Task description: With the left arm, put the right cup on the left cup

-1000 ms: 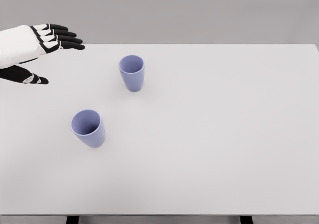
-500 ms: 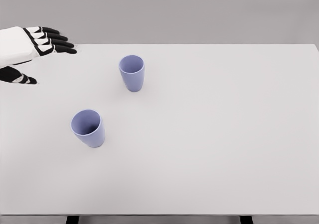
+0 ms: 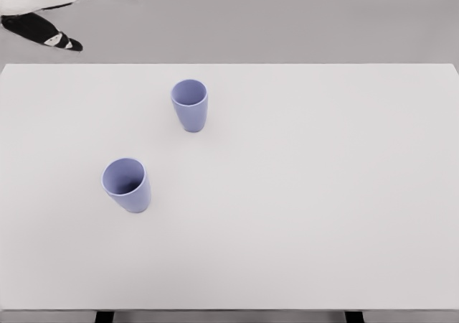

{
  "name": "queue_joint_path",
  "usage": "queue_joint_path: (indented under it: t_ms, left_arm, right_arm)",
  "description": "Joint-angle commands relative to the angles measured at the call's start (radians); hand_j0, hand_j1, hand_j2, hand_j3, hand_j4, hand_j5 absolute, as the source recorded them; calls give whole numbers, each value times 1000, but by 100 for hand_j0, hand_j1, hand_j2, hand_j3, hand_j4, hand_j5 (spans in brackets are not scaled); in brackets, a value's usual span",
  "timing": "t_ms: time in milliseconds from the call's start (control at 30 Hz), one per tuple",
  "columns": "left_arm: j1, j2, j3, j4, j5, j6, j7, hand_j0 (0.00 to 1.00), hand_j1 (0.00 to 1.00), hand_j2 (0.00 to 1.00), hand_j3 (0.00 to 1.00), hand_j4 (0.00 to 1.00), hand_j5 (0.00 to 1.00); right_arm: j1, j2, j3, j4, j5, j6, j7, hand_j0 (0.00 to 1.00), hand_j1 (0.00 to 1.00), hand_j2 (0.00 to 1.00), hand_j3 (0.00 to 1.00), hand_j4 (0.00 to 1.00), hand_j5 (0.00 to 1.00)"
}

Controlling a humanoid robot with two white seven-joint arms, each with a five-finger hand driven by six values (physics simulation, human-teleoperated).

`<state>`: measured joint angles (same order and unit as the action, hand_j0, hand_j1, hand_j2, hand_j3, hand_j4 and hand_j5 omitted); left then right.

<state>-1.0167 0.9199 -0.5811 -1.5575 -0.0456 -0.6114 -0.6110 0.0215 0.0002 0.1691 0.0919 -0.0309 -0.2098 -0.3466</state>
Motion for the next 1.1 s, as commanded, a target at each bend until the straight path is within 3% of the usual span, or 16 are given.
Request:
queue_joint_path:
  t_ms: [0,67,200,400,700,800,1067]
  left_arm:
    - [-13,-117,-141,89,-14,0,0,100,100,100,100,100,100]
    - [-52,-171,-204,138,-51,0,0,100,100,100,100,100,100]
    - [-53,-179,-240,149,-122,0,0,100,100,100,100,100,100]
    - [-60,-176,-240,181,-119,0,0,100,100,100,100,100,100]
    - [-63,-251,-289,241,-126,0,0,100,100,100,100,100,100]
    - [-63,-265,-289,269,-178,0,0,100,100,100,100,100,100]
    - [-74,-302,-313,318,-227,0,0,98,98,98,98,98,98]
  right_arm:
    - [0,0,0,0,-1,0,0,100,100,100,100,100,100]
    - [0,0,0,0,-1,0,0,100,100,100,100,100,100]
    - [0,0,0,0,-1,0,0,100,100,100,100,100,100]
    - [0,0,0,0,-1,0,0,100,100,100,100,100,100]
    - [0,0,0,0,-1,0,0,100,100,100,100,100,100]
    - [-2,0,0,0,-1,0,0,100,100,100,100,100,100]
    - [0,0,0,0,-1,0,0,100,100,100,100,100,100]
